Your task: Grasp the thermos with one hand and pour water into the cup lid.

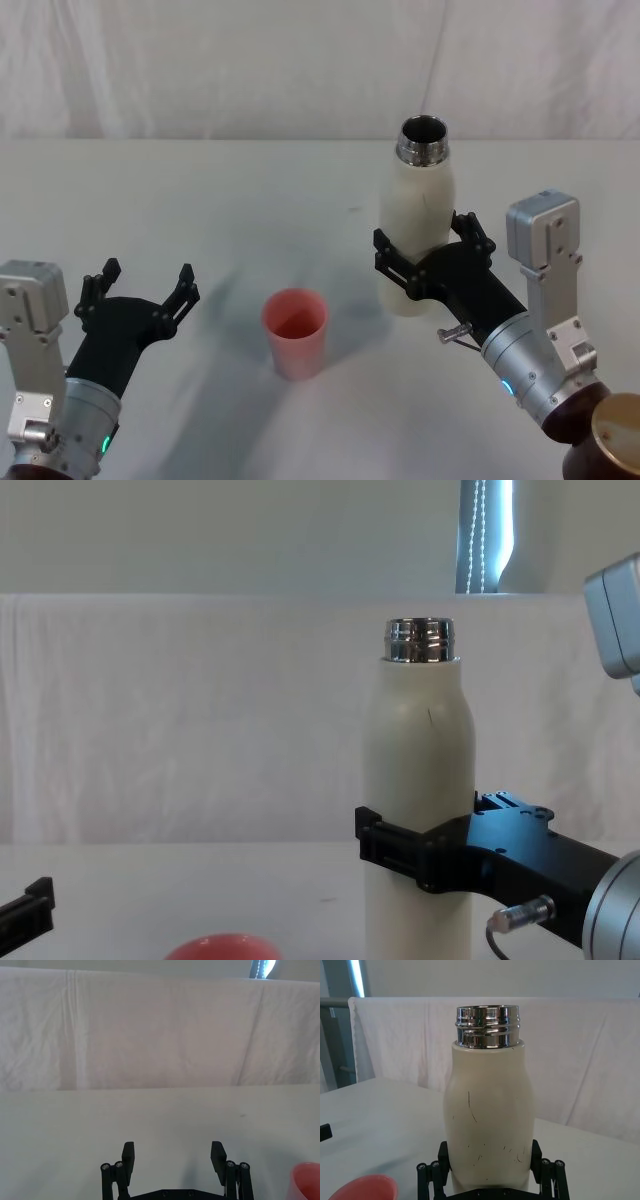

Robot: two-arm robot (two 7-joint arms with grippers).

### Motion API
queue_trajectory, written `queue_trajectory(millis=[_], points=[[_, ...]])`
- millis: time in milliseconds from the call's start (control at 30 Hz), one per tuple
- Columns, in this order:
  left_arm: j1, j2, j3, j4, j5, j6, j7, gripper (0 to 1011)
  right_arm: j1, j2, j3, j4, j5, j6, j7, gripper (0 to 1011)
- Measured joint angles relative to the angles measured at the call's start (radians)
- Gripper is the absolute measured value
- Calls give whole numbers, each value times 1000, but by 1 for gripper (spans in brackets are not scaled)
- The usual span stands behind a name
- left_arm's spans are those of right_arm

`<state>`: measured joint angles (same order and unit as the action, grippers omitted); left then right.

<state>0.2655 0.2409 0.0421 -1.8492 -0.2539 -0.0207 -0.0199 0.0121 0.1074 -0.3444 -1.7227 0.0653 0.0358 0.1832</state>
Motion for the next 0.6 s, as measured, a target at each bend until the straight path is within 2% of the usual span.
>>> queue_trajectory(millis=[600], points=[[0,0,0,0,0,0,0,1001,0,0,0,1,1,-1,0,958]])
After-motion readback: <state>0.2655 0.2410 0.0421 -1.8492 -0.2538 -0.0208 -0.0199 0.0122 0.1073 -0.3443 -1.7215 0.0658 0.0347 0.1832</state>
